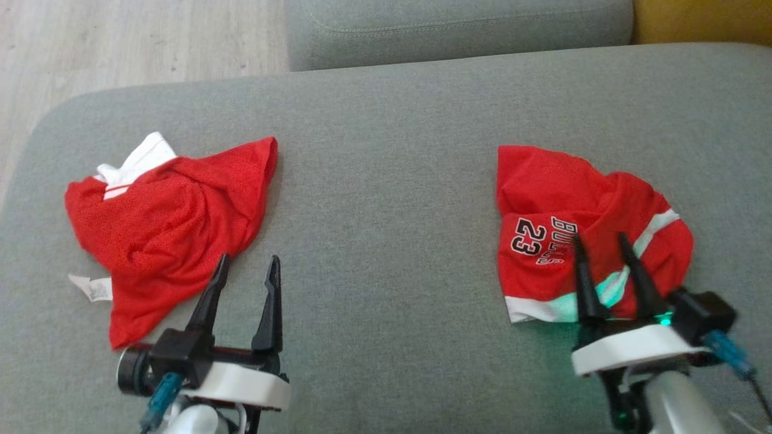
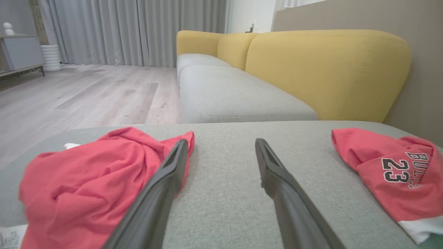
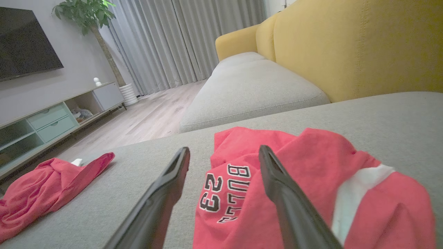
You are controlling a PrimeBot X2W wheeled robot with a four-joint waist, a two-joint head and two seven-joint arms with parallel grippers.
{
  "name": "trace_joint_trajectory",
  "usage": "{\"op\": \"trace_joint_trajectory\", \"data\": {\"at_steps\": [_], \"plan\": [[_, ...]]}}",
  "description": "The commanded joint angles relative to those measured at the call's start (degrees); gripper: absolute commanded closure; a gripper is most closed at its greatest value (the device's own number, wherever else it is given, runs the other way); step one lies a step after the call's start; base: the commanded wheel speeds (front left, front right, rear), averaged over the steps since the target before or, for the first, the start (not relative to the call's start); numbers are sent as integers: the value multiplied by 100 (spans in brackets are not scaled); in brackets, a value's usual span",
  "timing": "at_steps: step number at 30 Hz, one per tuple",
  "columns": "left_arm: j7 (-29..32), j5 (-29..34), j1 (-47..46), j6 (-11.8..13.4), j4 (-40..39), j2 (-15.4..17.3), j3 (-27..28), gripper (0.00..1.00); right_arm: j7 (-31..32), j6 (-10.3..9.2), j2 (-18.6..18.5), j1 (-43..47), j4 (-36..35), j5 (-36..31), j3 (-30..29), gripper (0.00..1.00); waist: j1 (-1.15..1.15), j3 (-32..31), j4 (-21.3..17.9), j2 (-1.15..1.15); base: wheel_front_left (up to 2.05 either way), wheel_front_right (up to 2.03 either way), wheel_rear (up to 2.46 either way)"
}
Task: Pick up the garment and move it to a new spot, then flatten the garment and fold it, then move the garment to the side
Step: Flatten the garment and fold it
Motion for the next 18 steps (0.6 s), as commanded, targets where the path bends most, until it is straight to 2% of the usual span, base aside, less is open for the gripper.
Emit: {"op": "trace_joint_trajectory", "data": {"at_steps": [1,6,7,9,12,18], "plan": [[-70,172,-284,-130,-136,-20,366,0,-61,43,-31,-204,-168,-82,-172,0,1,58,-53,0,0,0,0],[-70,393,-375,-392,25,-244,472,0,-61,43,-31,-615,344,-128,-1205,0,1,190,-90,0,0,0,0],[-70,393,-375,-392,25,-244,472,0,-61,43,-31,-615,344,-128,-1205,0,1,190,-90,0,0,0,0],[-70,456,-403,-483,86,-333,501,0,-61,43,-31,-880,761,-128,-1611,0,1,263,-74,0,0,0,0],[-71,535,-434,-614,177,-439,550,0,-61,43,-31,-1366,1624,-148,-2004,0,1,378,-28,0,0,0,0],[-71,685,-520,-838,346,-618,653,0,-60,43,-31,-2440,3665,-426,-2310,0,1,592,117,0,0,0,0]]}}
